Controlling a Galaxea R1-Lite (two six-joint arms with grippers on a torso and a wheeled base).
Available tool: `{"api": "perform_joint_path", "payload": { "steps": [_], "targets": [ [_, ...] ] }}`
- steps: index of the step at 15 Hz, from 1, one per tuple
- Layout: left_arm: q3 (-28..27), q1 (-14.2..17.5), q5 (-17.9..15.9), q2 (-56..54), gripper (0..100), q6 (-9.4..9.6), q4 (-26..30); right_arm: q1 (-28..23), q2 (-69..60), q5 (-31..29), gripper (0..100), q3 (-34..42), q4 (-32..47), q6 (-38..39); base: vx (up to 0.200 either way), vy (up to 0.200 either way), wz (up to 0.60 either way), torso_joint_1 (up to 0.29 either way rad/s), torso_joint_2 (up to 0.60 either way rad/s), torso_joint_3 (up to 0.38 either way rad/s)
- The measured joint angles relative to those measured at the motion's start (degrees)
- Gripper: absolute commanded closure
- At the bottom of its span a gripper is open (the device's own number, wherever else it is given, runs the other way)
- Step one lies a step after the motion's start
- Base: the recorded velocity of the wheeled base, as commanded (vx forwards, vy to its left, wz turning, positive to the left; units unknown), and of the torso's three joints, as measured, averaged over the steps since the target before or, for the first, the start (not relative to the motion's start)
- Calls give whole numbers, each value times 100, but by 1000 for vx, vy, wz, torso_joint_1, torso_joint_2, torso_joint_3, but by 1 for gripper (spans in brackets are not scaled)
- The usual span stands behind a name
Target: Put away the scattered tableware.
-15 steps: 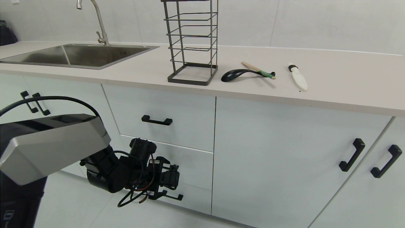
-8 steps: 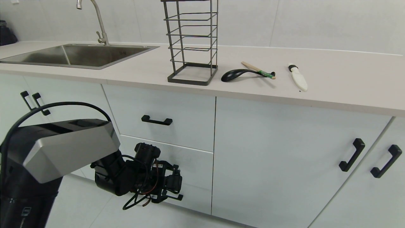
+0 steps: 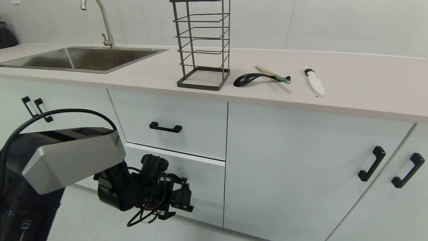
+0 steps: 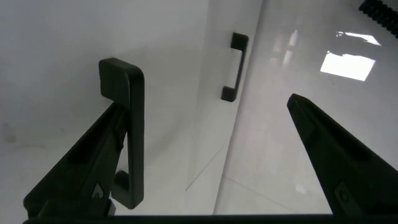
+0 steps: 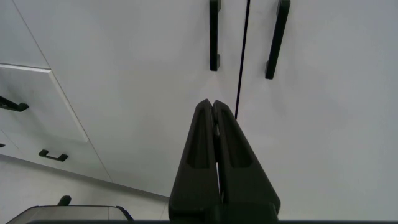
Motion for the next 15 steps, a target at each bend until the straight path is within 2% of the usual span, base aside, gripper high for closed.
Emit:
{"api": "perform_joint_path", "payload": {
  "steps": [8, 11, 13, 15],
  "targets": [
    [177, 57, -22, -246, 0, -17, 17, 0, 0, 1, 100, 0, 0, 0, 0, 0, 0, 0, 0, 0],
    [583, 85, -17, -730, 0, -52, 9, 0, 0, 1, 100, 0, -2, 0, 0, 0, 0, 0, 0, 0],
    [1005, 88, -15, -1271, 0, -195, 30, 0, 0, 1, 100, 0, -2, 0, 0, 0, 0, 0, 0, 0],
    [1442, 83, -15, -1921, 0, -480, 74, 0, 0, 1, 100, 0, 0, 0, 0, 0, 0, 0, 0, 0]
  ]
}}
